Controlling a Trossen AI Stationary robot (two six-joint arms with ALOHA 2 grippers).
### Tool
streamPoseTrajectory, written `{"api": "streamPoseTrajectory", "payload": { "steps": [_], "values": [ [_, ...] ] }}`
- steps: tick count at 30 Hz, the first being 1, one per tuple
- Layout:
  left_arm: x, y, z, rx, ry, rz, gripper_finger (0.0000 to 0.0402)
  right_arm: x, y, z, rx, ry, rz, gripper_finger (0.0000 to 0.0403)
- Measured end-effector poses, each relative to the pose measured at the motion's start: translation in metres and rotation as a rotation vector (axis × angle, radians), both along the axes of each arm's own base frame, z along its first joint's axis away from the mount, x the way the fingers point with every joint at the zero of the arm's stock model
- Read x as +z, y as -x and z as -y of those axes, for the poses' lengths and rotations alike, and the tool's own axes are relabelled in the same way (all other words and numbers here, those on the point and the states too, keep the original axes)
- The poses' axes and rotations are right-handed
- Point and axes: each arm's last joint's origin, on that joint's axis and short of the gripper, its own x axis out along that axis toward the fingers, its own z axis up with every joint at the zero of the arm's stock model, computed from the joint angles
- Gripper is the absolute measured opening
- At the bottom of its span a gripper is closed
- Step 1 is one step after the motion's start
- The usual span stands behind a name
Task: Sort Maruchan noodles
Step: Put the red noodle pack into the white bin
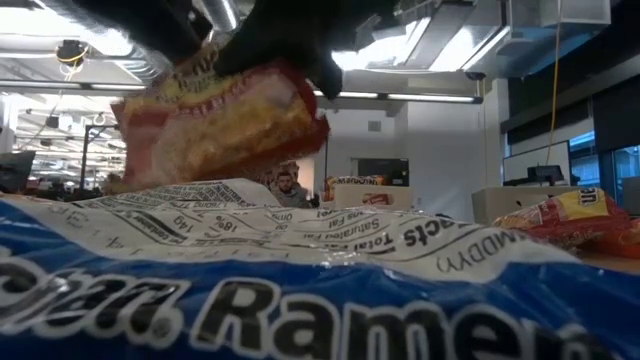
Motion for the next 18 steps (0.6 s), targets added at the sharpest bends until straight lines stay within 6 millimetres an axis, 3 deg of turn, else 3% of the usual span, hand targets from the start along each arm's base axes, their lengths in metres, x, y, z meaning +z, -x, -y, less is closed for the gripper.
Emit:
{"api": "streamPoseTrajectory", "payload": {
  "steps": [7,12,18],
  "values": [
    [0.027,0.025,-0.012,-0.027,-0.036,0.034,0.0076,0.002,0.011,-0.011,0.055,0.033,-0.049,0.0057],
    [0.021,0.040,-0.023,-0.026,-0.120,0.037,0.0075,-0.009,0.025,-0.011,0.077,0.045,-0.088,0.0057],
    [0.011,0.043,-0.031,-0.009,-0.131,0.104,0.0060,-0.001,0.055,0.008,0.045,0.056,0.004,0.0057]
  ]
}}
